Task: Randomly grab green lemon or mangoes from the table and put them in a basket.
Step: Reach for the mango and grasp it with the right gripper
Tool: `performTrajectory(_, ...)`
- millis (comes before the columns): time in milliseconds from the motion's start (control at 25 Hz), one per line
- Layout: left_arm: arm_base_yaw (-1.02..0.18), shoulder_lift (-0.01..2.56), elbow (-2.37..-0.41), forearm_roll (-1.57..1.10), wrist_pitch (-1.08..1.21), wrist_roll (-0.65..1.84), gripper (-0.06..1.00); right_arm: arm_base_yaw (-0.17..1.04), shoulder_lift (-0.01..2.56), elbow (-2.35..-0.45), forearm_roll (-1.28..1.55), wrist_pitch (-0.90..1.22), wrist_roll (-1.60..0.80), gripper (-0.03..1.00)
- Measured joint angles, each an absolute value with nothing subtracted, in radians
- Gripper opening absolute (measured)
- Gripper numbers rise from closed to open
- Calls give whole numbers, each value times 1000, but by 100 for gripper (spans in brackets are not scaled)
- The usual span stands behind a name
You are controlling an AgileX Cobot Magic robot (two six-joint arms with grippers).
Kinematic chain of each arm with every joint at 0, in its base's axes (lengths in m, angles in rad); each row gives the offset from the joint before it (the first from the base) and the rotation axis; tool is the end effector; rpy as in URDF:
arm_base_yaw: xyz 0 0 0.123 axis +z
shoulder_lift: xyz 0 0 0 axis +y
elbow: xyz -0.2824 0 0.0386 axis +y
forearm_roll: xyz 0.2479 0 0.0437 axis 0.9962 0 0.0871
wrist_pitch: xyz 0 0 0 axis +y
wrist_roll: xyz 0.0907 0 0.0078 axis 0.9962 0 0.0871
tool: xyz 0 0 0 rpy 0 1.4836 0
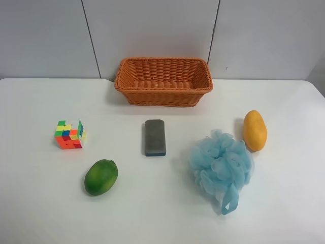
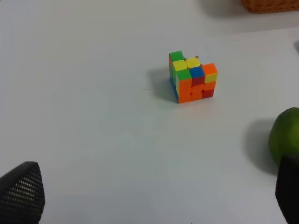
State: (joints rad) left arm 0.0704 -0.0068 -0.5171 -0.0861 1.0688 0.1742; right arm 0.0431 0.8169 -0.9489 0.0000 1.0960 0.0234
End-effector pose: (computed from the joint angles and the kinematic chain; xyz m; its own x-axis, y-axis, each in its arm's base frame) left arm -0.0079 -0.0074 0.2814 -0.4359 0.1015 -0.8943 0.0555 0.9948 0.0859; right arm 0.1328 0.0057 0.3612 -0.7688 -0.0097 -0.6394 -0.0251 0.9996 0.0150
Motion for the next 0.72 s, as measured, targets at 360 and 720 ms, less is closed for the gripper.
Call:
performTrajectory(360,70,-7,-517,-86,1069,174,99,43,1226,-1102,-15,1116,89,99)
performTrajectory(720,70,-7,-517,-86,1069,174,99,43,1557,-1194,-15,1057,77,99)
